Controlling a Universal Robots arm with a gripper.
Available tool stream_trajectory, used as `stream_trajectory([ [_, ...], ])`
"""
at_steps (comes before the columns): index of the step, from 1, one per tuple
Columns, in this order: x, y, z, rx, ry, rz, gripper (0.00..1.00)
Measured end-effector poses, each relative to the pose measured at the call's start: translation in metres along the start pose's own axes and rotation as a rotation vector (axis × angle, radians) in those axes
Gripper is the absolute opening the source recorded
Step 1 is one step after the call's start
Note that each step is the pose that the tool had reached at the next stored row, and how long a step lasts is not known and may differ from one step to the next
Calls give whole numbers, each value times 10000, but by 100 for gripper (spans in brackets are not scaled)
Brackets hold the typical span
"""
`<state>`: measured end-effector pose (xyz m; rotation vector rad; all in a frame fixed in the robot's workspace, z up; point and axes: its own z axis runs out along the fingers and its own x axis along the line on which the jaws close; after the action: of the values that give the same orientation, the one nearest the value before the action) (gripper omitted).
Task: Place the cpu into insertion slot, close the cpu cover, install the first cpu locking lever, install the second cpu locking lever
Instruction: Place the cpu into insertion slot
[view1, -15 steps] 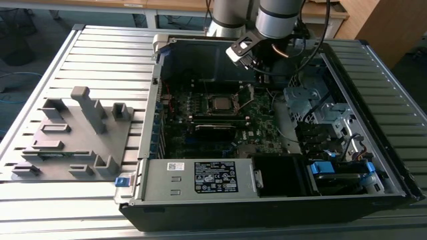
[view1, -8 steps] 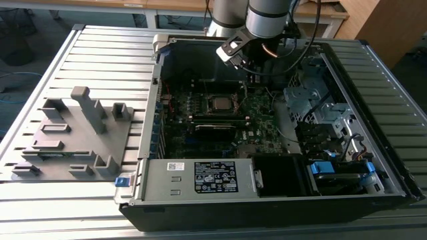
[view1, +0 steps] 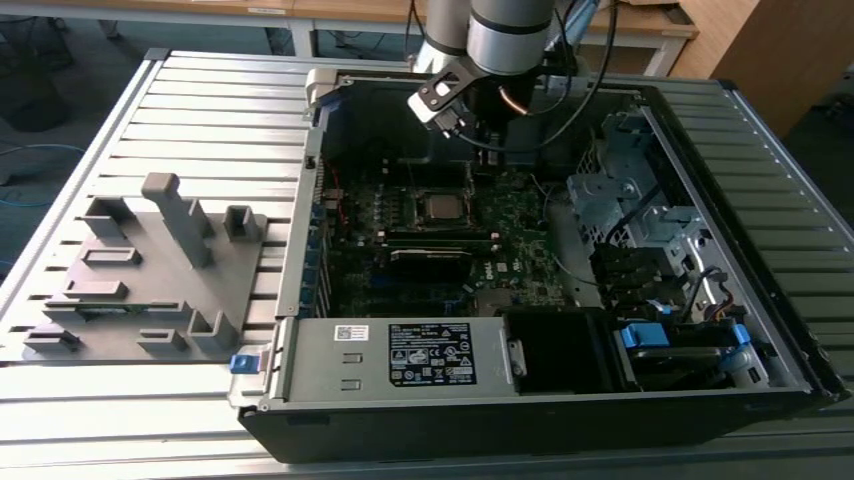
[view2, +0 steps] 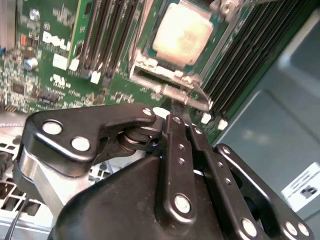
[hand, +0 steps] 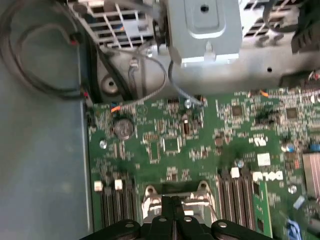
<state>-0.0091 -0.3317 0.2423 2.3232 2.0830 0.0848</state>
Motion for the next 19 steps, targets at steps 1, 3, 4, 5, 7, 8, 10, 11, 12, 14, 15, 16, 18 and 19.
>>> stream_trajectory([
  [1, -3, -30, -2, 0, 12, 2, 10],
  [3, -9, -84, -4, -1, 31, 1, 10],
  [4, -11, -105, -6, -1, 37, 2, 10],
  [5, -12, -120, -6, -1, 40, 4, 10],
  [7, -13, -123, -6, -1, 40, 3, 10],
  [8, -13, -123, -7, -2, 40, 1, 10],
  [10, -13, -124, -7, -1, 40, 2, 10],
  [11, -13, -125, -7, 3, 41, 2, 10],
  [12, -13, -125, -5, 61, 37, 4, 10],
  [14, -14, -125, -1, 317, -3, 11, 10],
  [15, -14, -125, 1, 438, -17, 13, 10],
  [16, -14, -125, 3, 521, -29, 14, 10],
  [18, -14, -125, 2, 555, -38, 17, 10],
  [19, -14, -125, 2, 563, -39, 16, 10],
])
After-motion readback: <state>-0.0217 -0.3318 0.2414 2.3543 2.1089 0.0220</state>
